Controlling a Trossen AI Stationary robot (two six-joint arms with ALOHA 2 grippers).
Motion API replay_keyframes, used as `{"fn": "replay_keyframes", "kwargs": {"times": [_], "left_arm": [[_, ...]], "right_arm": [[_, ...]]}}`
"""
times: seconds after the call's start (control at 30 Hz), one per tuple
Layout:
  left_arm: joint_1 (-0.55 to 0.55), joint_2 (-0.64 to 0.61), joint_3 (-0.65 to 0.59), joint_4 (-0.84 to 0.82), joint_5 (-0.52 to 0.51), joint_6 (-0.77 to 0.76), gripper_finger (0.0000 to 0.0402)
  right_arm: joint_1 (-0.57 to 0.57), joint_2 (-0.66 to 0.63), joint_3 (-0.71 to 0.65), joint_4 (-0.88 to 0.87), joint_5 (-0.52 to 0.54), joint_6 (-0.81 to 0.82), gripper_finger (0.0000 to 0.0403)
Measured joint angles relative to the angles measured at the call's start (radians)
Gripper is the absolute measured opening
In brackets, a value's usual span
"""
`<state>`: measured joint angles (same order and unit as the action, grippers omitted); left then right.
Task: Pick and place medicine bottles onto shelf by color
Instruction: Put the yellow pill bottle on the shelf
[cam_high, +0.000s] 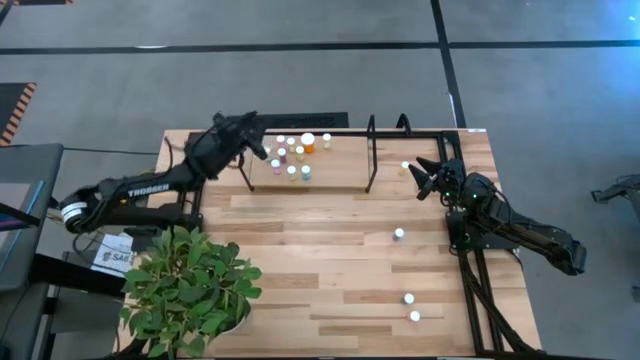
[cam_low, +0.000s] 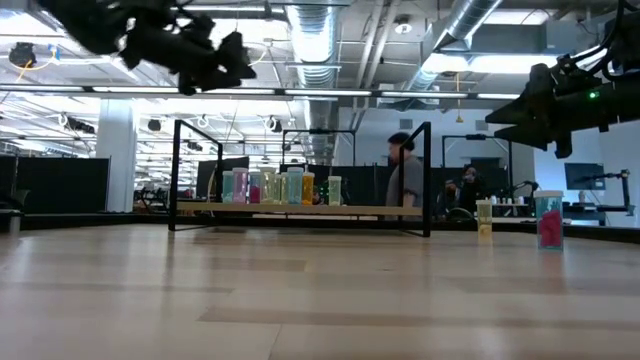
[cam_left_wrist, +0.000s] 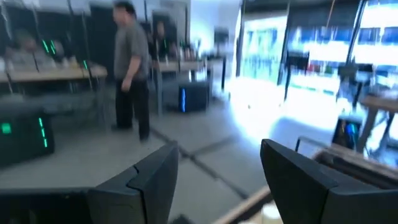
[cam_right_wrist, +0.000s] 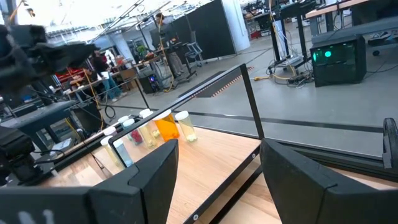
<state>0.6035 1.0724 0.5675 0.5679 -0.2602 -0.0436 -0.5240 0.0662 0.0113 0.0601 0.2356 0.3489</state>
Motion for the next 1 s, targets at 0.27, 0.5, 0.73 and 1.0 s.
{"fn": "replay_keyframes", "kwargs": {"times": [0.27, 0.5, 0.73, 1.0], "left_arm": [[-0.032, -0.043, -0.298, 0.483, -0.1, 0.033, 0.0214], [-0.035, -0.043, -0.439, 0.722, -0.143, 0.07, 0.0214], [-0.035, -0.046, -0.555, 0.894, -0.176, 0.088, 0.0214], [-0.036, -0.087, -0.558, 0.955, -0.199, 0.198, 0.0214]], "right_arm": [[0.0, 0.0, 0.0, 0.0, 0.0, 0.0, 0.0249], [0.0, 0.0, 0.0, 0.0, 0.0, 0.0, 0.0249], [0.0, 0.0, 0.0, 0.0, 0.0, 0.0, 0.0249], [0.0, 0.0, 0.0, 0.0, 0.0, 0.0, 0.0249]]}}
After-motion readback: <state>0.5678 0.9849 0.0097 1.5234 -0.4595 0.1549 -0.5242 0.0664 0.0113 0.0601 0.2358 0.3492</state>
